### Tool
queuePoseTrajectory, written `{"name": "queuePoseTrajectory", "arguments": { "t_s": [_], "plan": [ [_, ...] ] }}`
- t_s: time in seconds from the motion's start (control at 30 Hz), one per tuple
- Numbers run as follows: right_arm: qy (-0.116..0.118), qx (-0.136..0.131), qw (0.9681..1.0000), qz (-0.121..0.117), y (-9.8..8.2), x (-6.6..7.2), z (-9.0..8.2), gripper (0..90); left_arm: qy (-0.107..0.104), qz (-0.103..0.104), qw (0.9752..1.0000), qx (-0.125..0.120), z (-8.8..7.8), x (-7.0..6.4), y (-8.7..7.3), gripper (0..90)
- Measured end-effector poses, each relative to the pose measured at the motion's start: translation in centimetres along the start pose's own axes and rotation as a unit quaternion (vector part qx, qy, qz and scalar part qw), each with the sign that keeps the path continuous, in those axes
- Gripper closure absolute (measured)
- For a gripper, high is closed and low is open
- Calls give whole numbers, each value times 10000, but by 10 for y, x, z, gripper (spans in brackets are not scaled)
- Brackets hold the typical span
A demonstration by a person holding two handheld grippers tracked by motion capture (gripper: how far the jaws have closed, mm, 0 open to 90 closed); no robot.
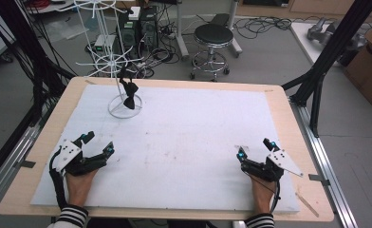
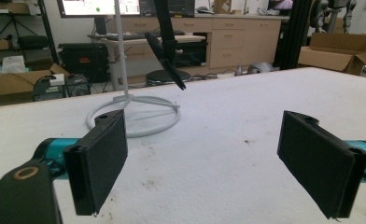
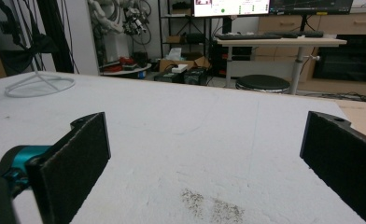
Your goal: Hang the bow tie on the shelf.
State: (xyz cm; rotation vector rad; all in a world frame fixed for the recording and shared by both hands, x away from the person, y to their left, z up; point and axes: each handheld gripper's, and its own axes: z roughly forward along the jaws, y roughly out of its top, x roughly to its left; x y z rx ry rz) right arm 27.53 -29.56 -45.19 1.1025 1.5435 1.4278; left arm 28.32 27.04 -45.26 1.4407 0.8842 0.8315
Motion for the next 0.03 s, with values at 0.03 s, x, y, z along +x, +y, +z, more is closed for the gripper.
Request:
{"name": "queuePoseTrajectory", "arguments": {
  "t_s": [0.03],
  "plan": [
    [1,34,10000,-47,0,1,0,6,-8,7,10000,-10,0,0,0,163]
  ]
}}
